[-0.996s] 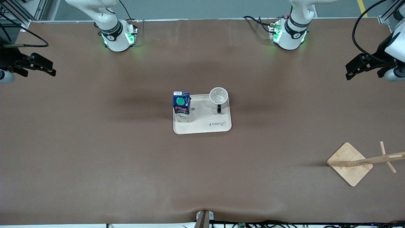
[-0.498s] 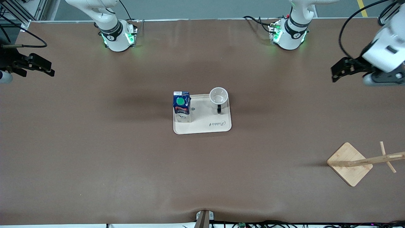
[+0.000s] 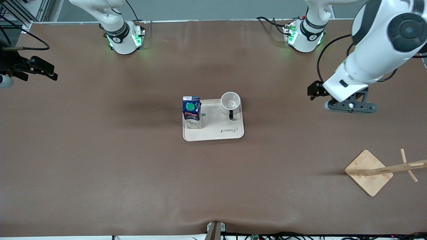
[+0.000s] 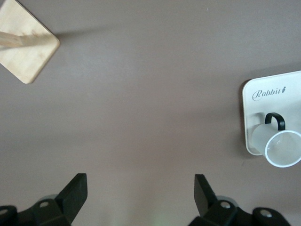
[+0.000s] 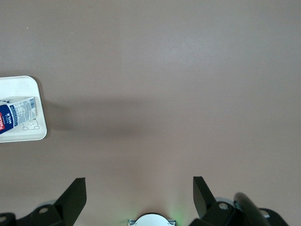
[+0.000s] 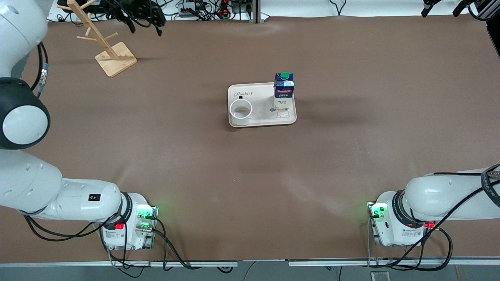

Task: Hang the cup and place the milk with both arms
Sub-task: 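Move the left gripper toward the white mug on the tray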

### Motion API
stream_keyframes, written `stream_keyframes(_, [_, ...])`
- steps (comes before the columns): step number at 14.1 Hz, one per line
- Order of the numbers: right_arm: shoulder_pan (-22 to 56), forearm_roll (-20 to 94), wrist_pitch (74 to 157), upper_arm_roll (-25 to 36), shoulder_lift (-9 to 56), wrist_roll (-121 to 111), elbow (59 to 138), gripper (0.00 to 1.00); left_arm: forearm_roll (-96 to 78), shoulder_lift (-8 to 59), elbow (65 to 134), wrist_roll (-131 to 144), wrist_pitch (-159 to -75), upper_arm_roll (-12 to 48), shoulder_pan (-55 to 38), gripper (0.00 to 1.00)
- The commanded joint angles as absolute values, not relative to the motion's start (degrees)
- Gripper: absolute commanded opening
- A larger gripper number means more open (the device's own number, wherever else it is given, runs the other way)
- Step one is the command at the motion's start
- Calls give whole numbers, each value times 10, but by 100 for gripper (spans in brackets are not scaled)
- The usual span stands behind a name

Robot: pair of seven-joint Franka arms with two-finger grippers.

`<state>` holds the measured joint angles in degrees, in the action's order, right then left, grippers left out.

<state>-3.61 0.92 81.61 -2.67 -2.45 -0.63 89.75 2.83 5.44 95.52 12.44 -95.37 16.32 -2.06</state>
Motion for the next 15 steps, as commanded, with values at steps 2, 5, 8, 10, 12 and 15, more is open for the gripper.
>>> stream_keyframes(2, [-43, 8, 819, -31, -24, -11, 897, 100, 18, 40, 1032, 236, -1025, 215, -18, 100])
stream_keyframes(5, [-43, 8, 818, -31, -24, -11, 897, 100, 23, 60, 1066, 321, -1078, 261, -26, 100])
stream_keyframes(8, [-42, 8, 819, -31, -24, -11, 897, 100, 28, 94, 1071, 358, -1099, 267, -71, 100])
stream_keyframes(10, [-42, 8, 820, -31, -24, -11, 897, 100, 32, 122, 1071, 384, -1106, 266, -105, 100])
stream_keyframes(12, [-41, 8, 819, -32, -24, -11, 897, 100, 64, 149, 1071, 403, -1119, 267, -134, 100])
stream_keyframes(15, [-40, 8, 817, -32, -24, -11, 897, 100, 91, 198, 1070, 463, -1145, 267, -170, 100])
